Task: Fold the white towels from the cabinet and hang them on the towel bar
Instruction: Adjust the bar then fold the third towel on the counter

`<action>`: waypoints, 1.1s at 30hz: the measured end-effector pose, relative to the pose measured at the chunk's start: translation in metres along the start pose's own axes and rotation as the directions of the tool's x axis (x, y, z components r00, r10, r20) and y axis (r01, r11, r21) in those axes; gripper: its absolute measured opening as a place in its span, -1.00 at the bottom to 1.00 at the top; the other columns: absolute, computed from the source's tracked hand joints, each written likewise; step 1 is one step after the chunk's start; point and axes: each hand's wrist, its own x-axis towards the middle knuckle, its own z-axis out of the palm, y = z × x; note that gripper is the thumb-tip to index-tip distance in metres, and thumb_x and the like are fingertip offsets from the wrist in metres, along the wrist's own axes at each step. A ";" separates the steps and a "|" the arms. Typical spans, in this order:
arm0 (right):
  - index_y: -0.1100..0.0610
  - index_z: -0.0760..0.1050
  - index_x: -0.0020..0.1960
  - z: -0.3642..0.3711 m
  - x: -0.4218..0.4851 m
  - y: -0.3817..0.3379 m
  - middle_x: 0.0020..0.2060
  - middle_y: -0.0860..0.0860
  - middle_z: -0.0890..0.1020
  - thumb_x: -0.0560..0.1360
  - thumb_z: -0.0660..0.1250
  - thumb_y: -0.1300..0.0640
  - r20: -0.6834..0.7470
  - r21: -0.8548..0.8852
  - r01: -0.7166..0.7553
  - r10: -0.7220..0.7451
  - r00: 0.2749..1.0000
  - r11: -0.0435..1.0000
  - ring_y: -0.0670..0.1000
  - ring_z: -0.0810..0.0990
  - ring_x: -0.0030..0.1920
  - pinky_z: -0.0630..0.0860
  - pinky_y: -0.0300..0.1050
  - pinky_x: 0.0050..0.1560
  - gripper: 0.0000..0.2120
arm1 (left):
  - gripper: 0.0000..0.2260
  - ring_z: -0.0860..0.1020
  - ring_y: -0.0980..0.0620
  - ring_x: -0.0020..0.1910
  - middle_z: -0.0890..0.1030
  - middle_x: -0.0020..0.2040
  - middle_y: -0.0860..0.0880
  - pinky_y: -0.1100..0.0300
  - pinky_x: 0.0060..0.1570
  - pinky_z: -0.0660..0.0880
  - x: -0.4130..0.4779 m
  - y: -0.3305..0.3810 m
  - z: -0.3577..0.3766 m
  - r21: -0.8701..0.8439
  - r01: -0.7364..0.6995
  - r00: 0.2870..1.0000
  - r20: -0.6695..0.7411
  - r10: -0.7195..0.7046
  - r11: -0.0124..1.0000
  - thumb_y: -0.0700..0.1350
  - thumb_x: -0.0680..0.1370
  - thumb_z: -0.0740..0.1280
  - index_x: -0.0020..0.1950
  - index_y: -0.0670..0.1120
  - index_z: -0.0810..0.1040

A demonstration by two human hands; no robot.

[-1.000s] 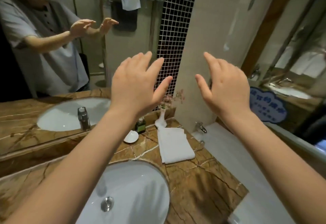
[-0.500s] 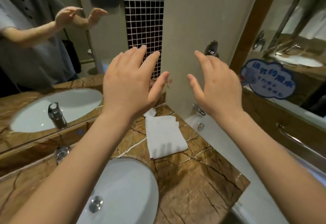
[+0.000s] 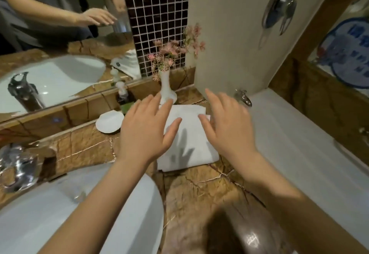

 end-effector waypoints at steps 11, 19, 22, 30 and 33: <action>0.05 0.34 0.45 0.134 -0.057 0.024 0.31 0.19 0.50 0.59 0.11 -0.14 0.240 -0.048 -0.033 0.043 0.970 0.998 0.16 0.56 0.15 0.47 -0.01 0.08 -0.51 | -0.55 0.44 -0.13 0.25 0.47 0.32 -0.13 0.00 0.22 0.36 -0.005 0.009 0.153 -0.056 -0.038 0.957 0.286 0.053 0.998 0.15 0.60 0.05 0.38 -0.06 0.40; 0.07 0.49 0.33 0.149 -0.063 0.020 0.15 0.16 0.56 0.53 0.26 0.03 0.042 0.133 -0.024 0.018 0.999 0.991 0.15 0.57 0.05 0.47 -0.03 -0.08 -0.62 | -0.46 0.37 -0.12 0.25 0.43 0.25 -0.10 -0.03 0.07 0.45 0.087 -0.001 0.156 -0.164 -0.012 0.941 0.332 0.067 0.986 -0.14 0.40 0.36 0.38 -0.03 0.36; 0.09 0.52 0.29 0.148 -0.061 0.015 0.13 0.16 0.58 0.49 0.34 0.17 -0.005 0.216 -0.020 0.022 1.000 0.976 0.17 0.58 0.01 0.47 -0.03 -0.06 -0.64 | -0.28 0.34 -0.11 0.31 0.38 0.33 -0.11 0.04 0.11 0.39 0.118 0.006 0.156 -0.121 -0.025 0.889 0.450 0.077 0.992 -0.13 0.32 0.45 0.44 -0.05 0.26; -0.08 0.24 0.29 0.147 -0.071 0.009 0.21 -0.15 0.33 0.40 0.46 0.06 0.095 0.630 -0.320 0.339 0.936 0.707 -0.26 0.46 0.00 0.51 -0.18 -0.10 -0.43 | -0.90 0.49 -0.09 -0.23 0.47 -0.27 -0.03 0.17 -0.42 0.26 0.113 0.011 0.127 -0.177 -0.029 0.947 0.310 0.084 0.984 -0.16 0.34 0.31 -0.29 -0.12 0.39; -0.31 0.19 0.27 0.148 -0.073 0.019 0.09 -0.43 0.37 0.17 0.59 -0.11 0.284 0.833 -0.451 0.451 0.846 0.320 -0.39 0.44 0.08 0.49 -0.44 -0.10 -0.18 | -0.94 0.49 -0.08 -0.31 0.48 -0.36 0.01 0.11 -0.40 0.39 0.099 0.000 0.085 -0.361 -0.026 0.966 0.229 0.116 0.932 -0.08 0.29 0.23 -0.33 -0.06 0.42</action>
